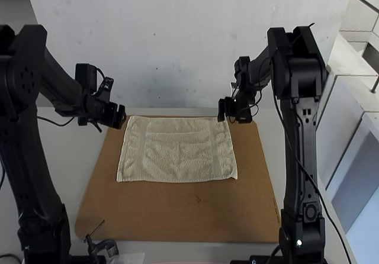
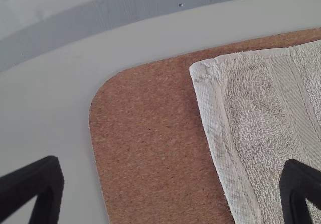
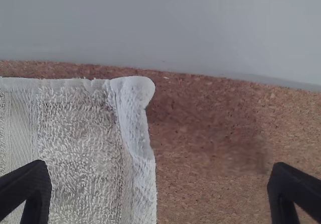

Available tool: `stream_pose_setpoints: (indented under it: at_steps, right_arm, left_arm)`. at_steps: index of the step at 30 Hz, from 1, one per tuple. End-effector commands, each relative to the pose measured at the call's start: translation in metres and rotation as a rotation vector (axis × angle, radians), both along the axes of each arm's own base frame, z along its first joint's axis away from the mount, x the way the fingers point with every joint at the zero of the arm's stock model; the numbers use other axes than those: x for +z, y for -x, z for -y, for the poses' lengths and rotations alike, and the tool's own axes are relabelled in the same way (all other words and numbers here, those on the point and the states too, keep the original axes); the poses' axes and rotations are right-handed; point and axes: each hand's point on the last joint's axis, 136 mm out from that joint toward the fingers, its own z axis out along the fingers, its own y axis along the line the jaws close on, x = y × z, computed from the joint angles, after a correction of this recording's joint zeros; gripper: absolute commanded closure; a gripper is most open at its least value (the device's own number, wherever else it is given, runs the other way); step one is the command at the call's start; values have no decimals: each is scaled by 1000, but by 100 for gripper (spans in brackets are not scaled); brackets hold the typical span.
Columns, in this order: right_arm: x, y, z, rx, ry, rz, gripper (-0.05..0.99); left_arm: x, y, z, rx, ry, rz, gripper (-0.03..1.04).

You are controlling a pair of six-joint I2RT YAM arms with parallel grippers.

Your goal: Fold the towel.

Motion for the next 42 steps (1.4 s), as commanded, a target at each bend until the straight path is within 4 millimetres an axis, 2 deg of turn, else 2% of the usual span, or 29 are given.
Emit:
stream_pose_setpoints:
  at_steps: [1,3,8,18,21,25,28,34,36,37,42]
  right_arm:
    - [9,-9,-10,6,-12,28,3]
    - [6,-9,-10,2,-13,24,3]
    - [-1,-8,-12,4,-12,11,13]
    - [-4,-18,-25,14,-21,34,14]
    - [-7,-20,-27,15,-15,35,20]
    - [-8,-21,-22,4,-4,39,40]
    - [-11,-19,-20,2,4,35,44]
    - [-11,-21,-19,-1,13,56,73]
    - [-11,-23,-19,-2,12,70,88]
    - [-10,-24,-20,-1,12,77,91]
    - [-9,-21,-20,2,13,76,91]
  left_arm:
    - [16,-17,-1,-12,1,52,5]
    - [16,-18,-1,-12,1,52,5]
    - [14,-19,-1,-12,0,55,5]
    - [11,-19,-4,-8,-2,51,5]
    - [9,-19,-5,-8,-2,49,5]
    - [4,-19,-6,-10,5,41,5]
    - [5,-19,-8,-9,8,41,5]
    - [3,-19,-10,-5,9,38,5]
    - [2,-19,-11,-2,10,38,5]
    - [3,-19,-11,-4,12,40,5]
    - [1,-20,-9,-9,12,39,5]
